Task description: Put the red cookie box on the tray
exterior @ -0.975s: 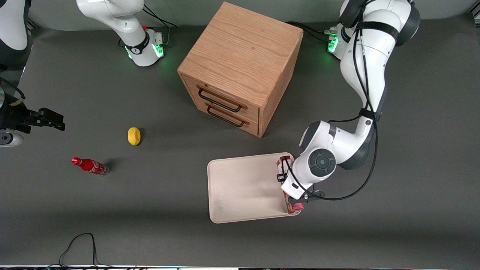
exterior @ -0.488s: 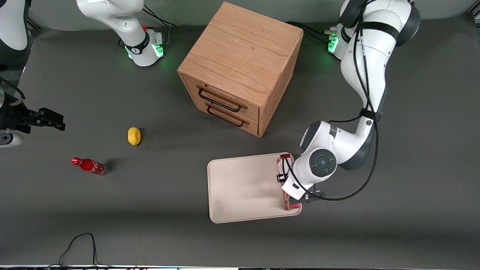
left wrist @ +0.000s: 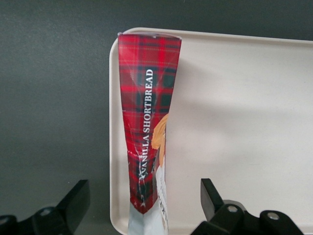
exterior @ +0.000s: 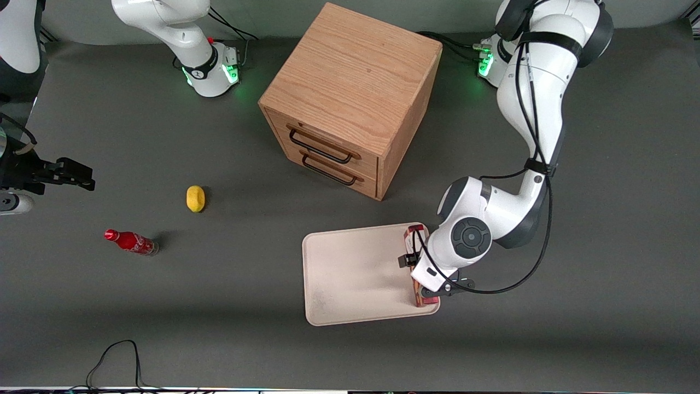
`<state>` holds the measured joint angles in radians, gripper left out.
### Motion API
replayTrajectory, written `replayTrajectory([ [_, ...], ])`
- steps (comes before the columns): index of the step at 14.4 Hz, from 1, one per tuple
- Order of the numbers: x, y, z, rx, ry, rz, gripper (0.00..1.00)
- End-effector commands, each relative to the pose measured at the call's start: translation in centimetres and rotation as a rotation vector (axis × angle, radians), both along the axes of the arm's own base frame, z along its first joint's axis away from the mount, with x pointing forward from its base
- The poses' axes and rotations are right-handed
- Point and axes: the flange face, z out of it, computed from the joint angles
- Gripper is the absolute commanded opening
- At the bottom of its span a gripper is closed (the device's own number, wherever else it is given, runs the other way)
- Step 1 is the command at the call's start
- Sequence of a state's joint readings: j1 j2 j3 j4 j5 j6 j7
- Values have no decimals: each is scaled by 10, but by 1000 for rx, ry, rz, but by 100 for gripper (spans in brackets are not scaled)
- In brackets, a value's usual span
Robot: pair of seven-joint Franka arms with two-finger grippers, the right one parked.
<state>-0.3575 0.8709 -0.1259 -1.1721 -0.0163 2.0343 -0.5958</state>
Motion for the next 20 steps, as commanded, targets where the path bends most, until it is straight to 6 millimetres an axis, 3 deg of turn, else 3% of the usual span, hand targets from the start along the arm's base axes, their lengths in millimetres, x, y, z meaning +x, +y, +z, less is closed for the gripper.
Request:
replayTrajectory([
  [1,-1,-1,3,11,-12,14,100],
  [4,4,13,11,17,-6,21,100],
  [5,9,27,25,16,-10,29,100],
  [6,14,55,39,27,19,45,100],
  [9,6,79,83,62,70,-14,100],
  [11,-2,124,113,89,99,-32,100],
  [13,-24,171,147,88,99,-96,100],
  [14,-33,204,159,86,98,-106,100],
  [17,-60,278,192,79,99,-145,100],
  [20,-99,324,218,83,92,-128,100],
])
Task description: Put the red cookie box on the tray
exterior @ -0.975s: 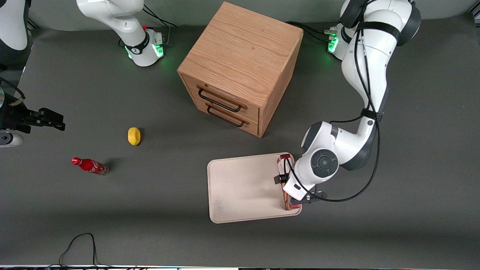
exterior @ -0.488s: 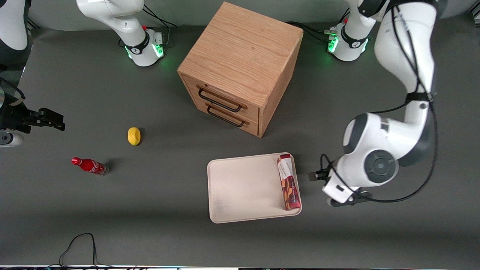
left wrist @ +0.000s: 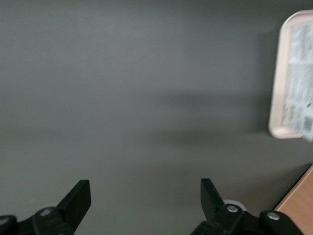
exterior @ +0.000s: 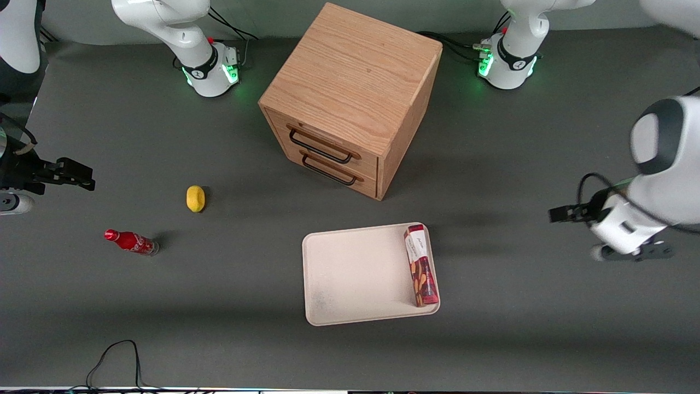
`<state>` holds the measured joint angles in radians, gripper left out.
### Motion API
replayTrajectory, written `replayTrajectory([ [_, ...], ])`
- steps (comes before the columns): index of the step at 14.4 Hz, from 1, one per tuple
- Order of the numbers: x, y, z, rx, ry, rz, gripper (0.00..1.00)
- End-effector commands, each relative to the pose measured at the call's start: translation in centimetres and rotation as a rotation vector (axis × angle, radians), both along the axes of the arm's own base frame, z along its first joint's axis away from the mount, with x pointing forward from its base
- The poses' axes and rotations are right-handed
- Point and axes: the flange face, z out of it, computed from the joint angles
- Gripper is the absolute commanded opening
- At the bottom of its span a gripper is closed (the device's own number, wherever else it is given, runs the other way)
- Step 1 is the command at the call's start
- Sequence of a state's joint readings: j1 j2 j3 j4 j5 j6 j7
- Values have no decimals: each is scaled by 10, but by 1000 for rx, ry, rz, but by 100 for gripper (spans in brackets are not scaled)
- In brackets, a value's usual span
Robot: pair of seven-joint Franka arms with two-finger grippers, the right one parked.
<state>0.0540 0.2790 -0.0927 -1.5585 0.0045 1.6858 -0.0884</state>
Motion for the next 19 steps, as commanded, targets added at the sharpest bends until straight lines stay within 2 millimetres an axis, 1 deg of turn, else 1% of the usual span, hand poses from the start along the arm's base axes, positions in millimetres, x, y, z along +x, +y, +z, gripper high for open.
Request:
replayTrajectory([
  [1,-54,19,19,16,-9,3,100],
  [2,-64,25,28,20,-16,15,100],
  [3,-69,29,38,22,-25,23,100],
  [5,-75,46,53,25,-37,55,100],
  [7,-81,47,63,25,-34,57,100],
  [8,-84,41,71,27,-39,53,100],
  [9,-85,48,75,25,-34,76,100],
  [11,-84,46,85,27,-40,74,100],
  [13,-88,44,93,33,-12,112,100],
  [14,-90,40,96,38,-1,127,100],
  [17,-94,31,113,40,18,118,100],
  [18,-94,23,116,51,16,99,100],
  [19,-93,21,119,74,10,89,100],
])
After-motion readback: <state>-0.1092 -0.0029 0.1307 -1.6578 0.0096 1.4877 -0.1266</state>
